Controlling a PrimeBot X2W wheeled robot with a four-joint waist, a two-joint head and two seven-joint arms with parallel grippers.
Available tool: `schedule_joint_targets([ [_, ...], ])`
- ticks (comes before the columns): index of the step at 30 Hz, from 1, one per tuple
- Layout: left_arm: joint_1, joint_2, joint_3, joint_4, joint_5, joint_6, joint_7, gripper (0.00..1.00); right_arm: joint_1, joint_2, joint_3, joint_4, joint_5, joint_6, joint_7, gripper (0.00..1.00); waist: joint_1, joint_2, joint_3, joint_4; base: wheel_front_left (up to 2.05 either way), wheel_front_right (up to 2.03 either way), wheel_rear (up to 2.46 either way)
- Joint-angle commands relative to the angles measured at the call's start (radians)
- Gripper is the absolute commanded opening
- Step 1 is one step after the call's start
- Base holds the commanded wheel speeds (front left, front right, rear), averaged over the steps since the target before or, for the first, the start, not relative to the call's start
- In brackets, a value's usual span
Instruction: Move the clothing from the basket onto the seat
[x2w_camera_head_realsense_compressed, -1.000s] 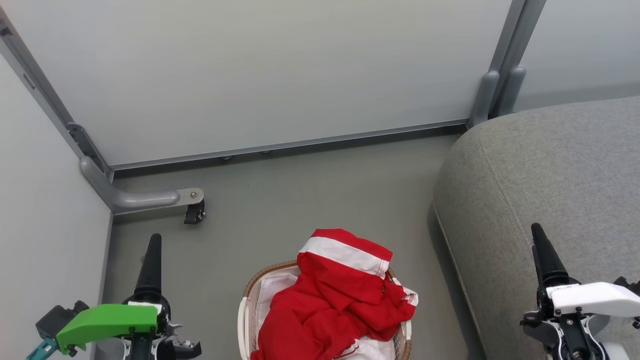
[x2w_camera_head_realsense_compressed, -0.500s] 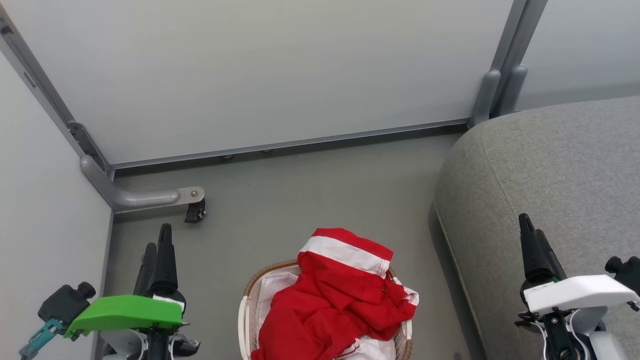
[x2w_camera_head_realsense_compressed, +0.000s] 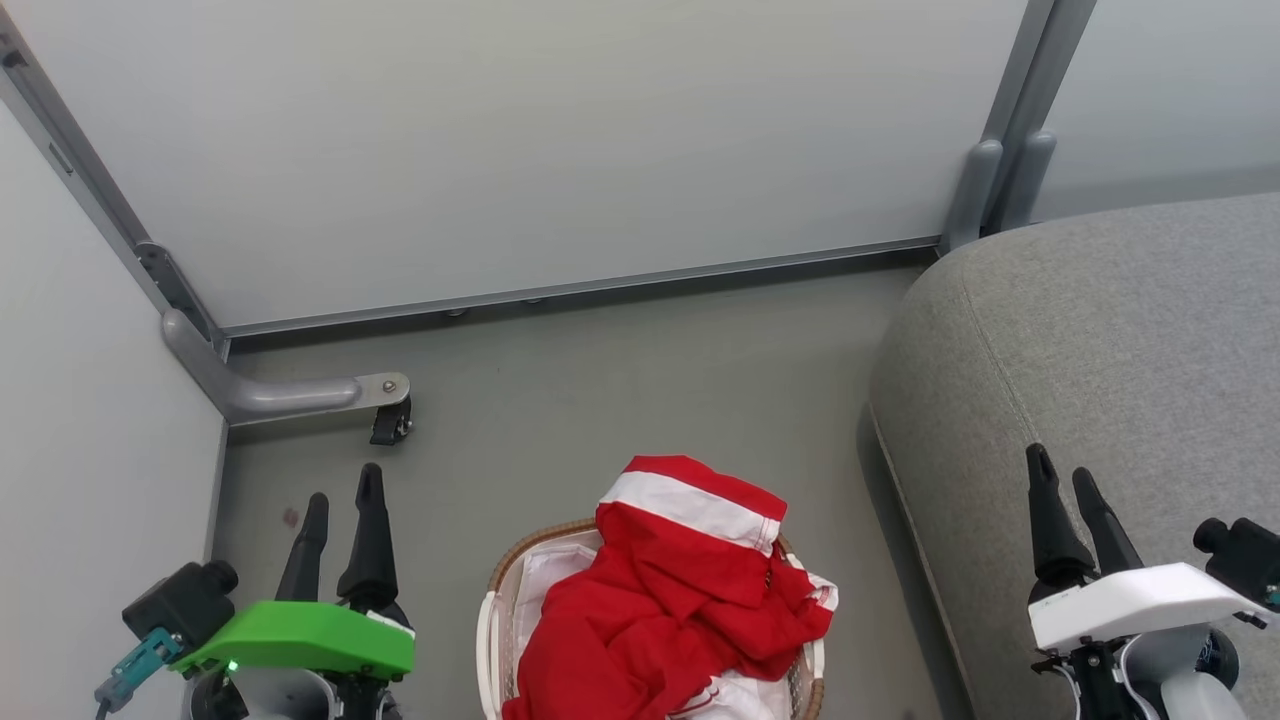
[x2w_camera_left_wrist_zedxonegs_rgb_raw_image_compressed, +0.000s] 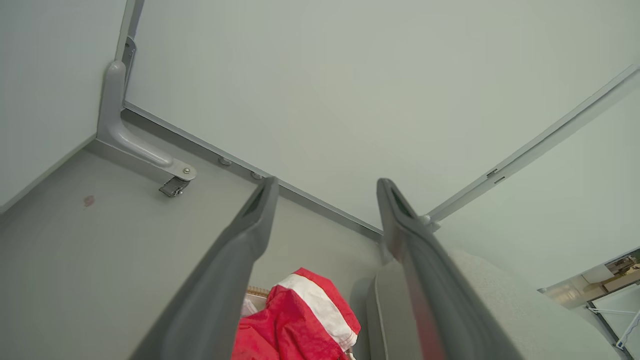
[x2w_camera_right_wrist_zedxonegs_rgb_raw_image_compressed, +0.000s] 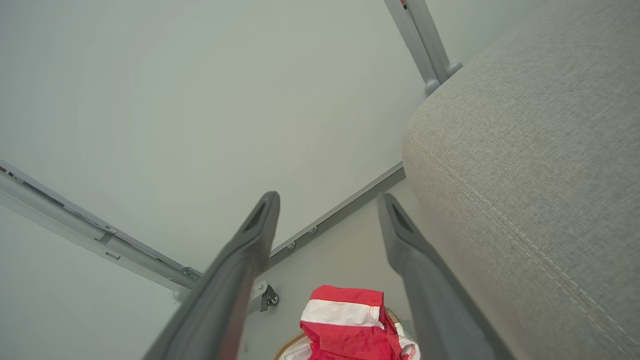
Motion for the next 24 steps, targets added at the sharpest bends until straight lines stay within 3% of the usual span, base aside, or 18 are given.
schedule_joint_targets([
  [1, 0.001, 0.008, -0.003, -0.006, 0.043, 0.004, -0.01, 1.0, 0.004, -0.007, 0.004, -0.007, -0.043, 0.0, -0.012, 1.0, 0.0, 0.0, 0.001, 0.0, 0.0, 0.0, 0.0],
  [24, 0.022, 0.01, -0.02, 0.055, 0.261, 0.017, -0.072, 1.0, 0.009, -0.01, 0.046, 0.045, -0.32, 0.0, -0.075, 1.0, 0.0, 0.0, 0.003, 0.002, 0.0, 0.0, 0.0],
])
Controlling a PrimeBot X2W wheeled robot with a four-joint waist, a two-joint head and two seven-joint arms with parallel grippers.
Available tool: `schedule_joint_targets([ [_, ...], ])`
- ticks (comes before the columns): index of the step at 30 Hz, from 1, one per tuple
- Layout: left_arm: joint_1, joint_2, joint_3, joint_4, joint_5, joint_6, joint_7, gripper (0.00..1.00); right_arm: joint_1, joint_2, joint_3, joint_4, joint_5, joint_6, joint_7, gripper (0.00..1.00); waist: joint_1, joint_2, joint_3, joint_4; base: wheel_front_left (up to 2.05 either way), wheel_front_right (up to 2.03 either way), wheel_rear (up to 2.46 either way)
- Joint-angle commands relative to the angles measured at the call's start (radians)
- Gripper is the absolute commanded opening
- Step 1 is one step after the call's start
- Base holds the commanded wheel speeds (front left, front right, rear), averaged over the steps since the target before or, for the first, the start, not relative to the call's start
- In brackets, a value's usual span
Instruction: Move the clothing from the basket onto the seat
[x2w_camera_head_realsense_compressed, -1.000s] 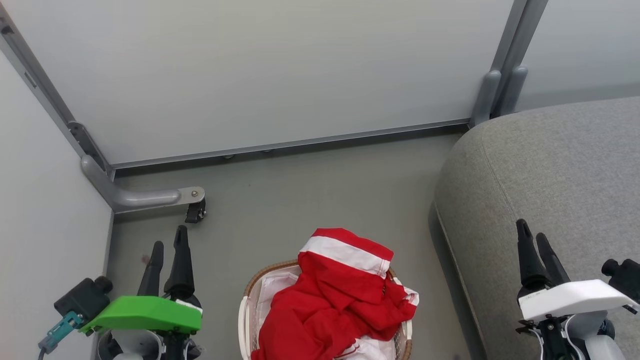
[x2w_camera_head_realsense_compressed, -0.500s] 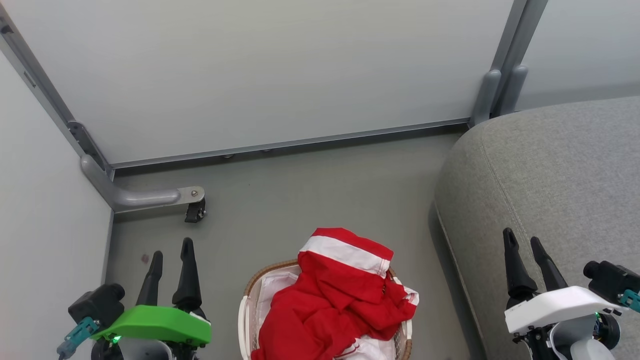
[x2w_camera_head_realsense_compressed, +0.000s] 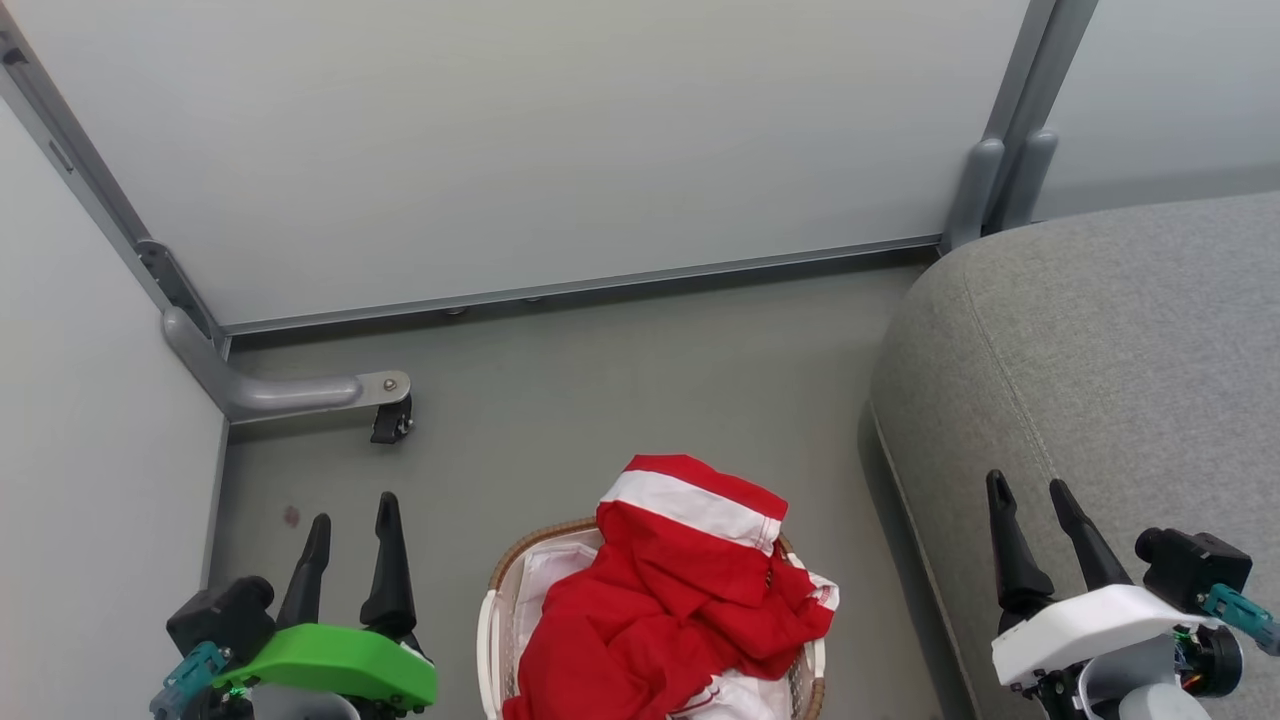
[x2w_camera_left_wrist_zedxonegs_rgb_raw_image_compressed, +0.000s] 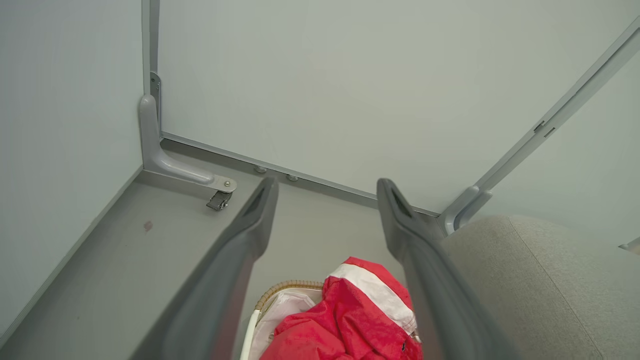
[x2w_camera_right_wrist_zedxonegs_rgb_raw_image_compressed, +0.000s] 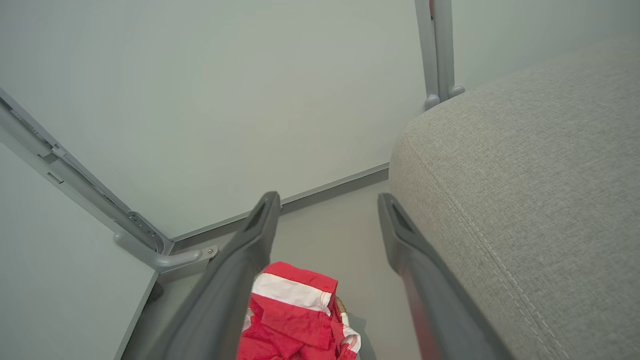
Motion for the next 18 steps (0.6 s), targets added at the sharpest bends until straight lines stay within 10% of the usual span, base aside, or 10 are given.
schedule_joint_targets([
  [1, 0.006, 0.008, -0.004, -0.003, 0.029, 0.004, -0.01, 1.0, 0.0, -0.007, 0.003, -0.002, -0.032, 0.0, -0.012, 1.0, 0.0, 0.0, 0.001, 0.001, 0.0, 0.0, 0.0],
  [18, 0.006, 0.009, -0.031, 0.056, 0.147, 0.01, -0.048, 1.0, 0.01, -0.009, 0.016, 0.012, -0.194, 0.0, -0.052, 1.0, 0.0, 0.0, 0.009, 0.011, 0.0, 0.0, 0.0],
])
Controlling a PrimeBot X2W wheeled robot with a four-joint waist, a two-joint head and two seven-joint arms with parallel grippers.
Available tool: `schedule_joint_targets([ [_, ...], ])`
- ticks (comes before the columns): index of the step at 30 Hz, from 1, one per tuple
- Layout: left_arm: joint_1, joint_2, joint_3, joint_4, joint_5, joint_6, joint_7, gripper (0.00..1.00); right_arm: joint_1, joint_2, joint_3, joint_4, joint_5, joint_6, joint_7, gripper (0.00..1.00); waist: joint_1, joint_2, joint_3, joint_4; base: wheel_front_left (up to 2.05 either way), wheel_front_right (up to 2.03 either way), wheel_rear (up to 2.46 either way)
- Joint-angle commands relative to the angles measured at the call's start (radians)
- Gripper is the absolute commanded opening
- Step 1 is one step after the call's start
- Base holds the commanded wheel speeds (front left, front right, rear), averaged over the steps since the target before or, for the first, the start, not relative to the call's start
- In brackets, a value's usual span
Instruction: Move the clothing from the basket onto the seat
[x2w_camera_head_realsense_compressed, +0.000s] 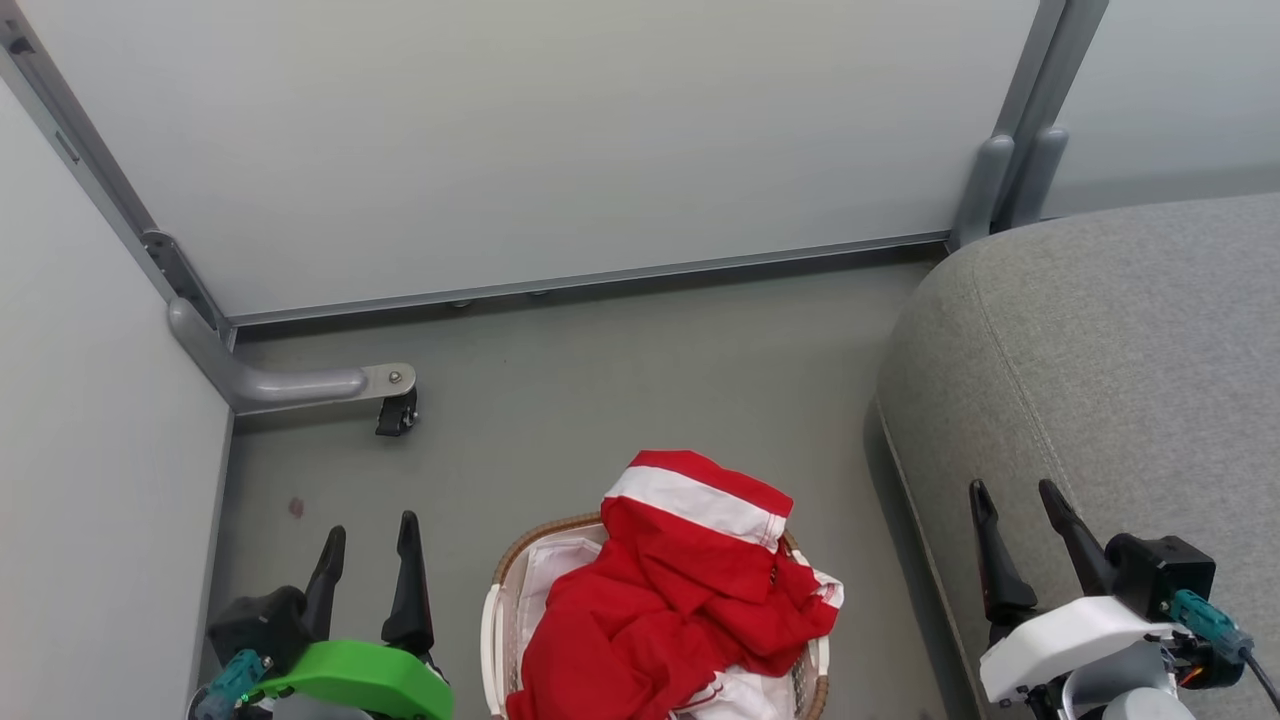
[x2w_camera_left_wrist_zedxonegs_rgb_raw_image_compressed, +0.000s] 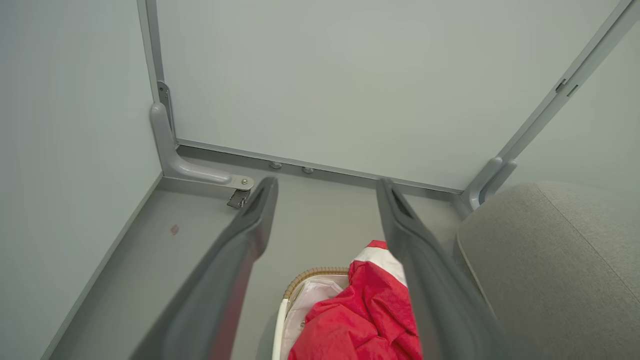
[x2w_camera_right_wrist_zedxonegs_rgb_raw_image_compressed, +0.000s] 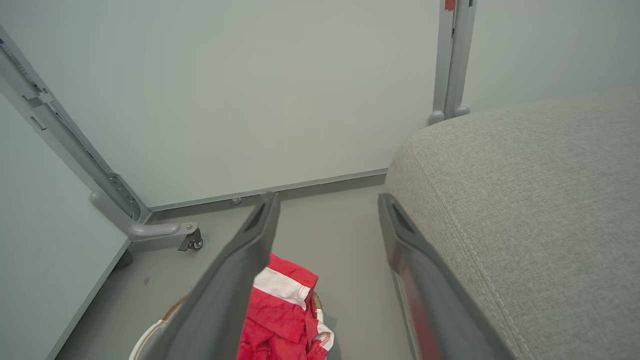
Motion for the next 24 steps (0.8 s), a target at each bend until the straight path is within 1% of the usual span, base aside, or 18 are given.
schedule_joint_targets([
  [1, 0.006, 0.008, -0.004, 0.001, 0.028, 0.002, -0.009, 1.0, 0.007, -0.006, 0.002, -0.002, -0.027, 0.0, -0.011, 1.0, -0.0001, 0.0, 0.001, 0.001, 0.0, 0.0, 0.0],
  [24, 0.003, 0.009, -0.031, 0.044, 0.161, 0.007, -0.054, 1.0, 0.016, -0.008, 0.011, 0.012, -0.188, 0.0, -0.055, 1.0, -0.0001, 0.0, 0.012, 0.005, 0.0, 0.0, 0.0],
])
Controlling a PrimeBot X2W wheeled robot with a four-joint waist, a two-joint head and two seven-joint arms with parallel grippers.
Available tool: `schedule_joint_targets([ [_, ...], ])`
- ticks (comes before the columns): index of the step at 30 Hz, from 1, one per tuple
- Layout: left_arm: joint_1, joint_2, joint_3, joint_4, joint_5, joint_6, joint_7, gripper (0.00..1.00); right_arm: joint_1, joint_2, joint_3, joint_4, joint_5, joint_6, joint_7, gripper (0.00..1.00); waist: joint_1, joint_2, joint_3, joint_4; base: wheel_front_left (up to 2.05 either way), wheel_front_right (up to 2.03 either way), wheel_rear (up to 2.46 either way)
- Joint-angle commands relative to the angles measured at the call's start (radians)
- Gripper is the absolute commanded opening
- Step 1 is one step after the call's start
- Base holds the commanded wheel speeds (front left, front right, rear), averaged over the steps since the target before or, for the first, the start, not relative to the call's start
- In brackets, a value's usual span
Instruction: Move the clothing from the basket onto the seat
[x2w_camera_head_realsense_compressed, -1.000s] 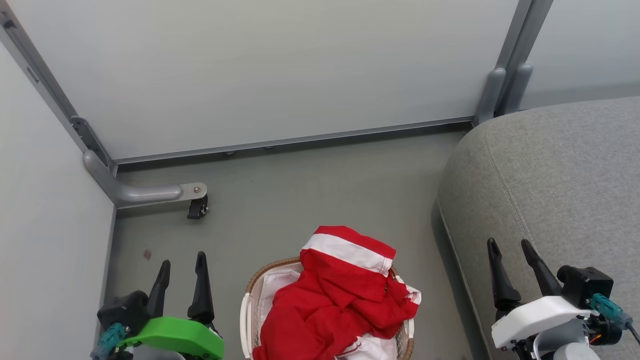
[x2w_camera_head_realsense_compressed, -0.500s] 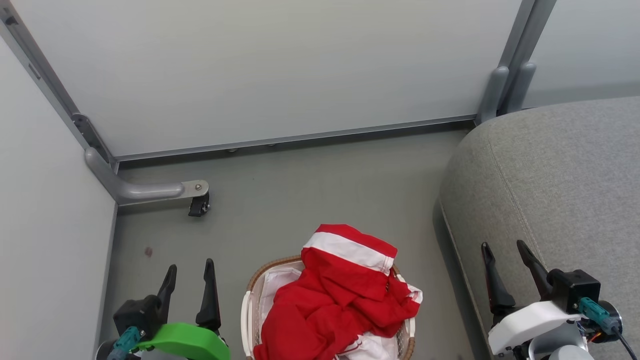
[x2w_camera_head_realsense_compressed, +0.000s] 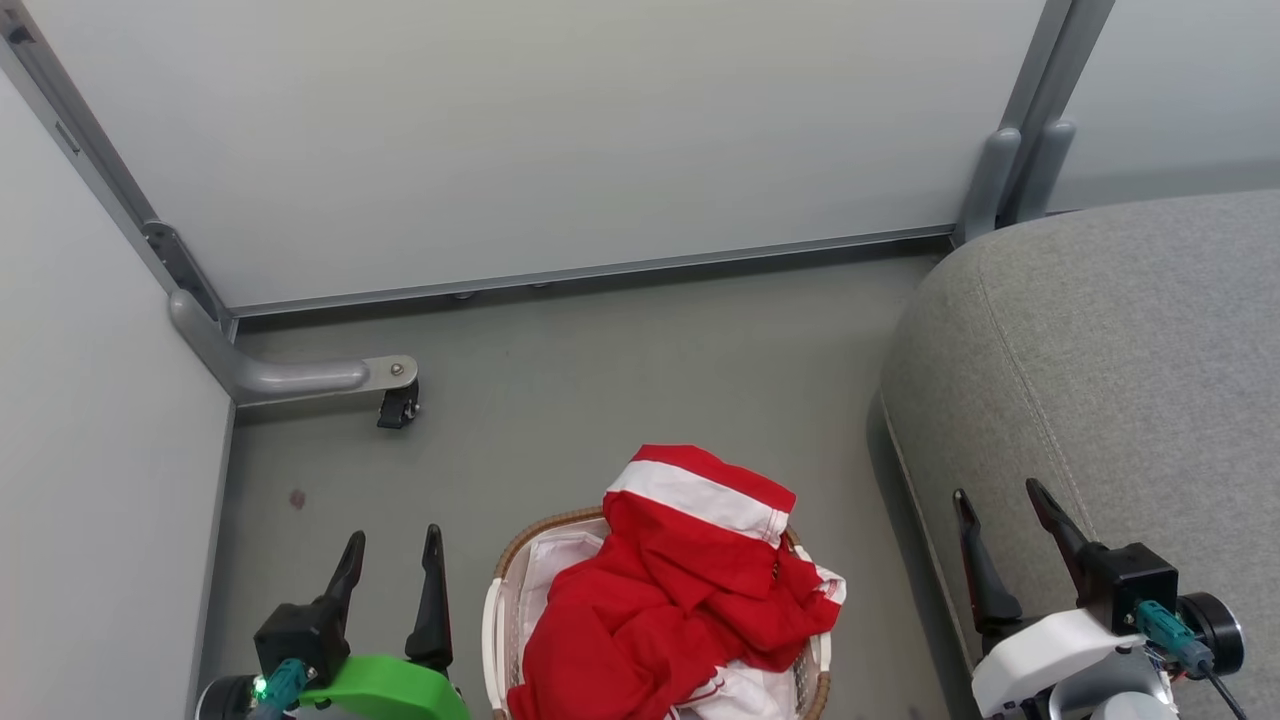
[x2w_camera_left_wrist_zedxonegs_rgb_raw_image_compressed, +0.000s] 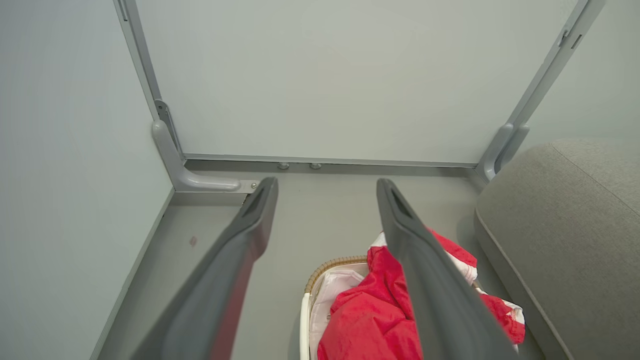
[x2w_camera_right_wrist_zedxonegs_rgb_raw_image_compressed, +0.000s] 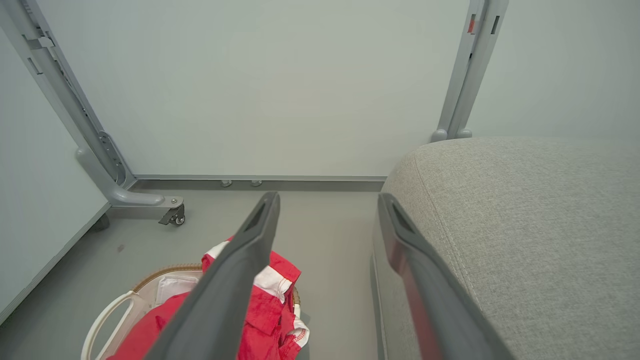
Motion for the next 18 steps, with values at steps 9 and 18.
schedule_joint_targets([
  [9, 0.002, 0.008, -0.006, 0.012, 0.042, 0.003, -0.015, 1.0, 0.015, -0.007, 0.007, -0.003, -0.036, 0.0, -0.017, 1.0, 0.0, 0.0, 0.007, -0.001, 0.0, 0.0, 0.0],
  [18, -0.005, 0.008, -0.008, 0.018, 0.04, 0.003, -0.015, 1.0, 0.01, -0.006, 0.004, -0.004, -0.032, 0.0, -0.017, 1.0, 0.0, 0.0, 0.009, -0.001, 0.0, 0.0, 0.0],
])
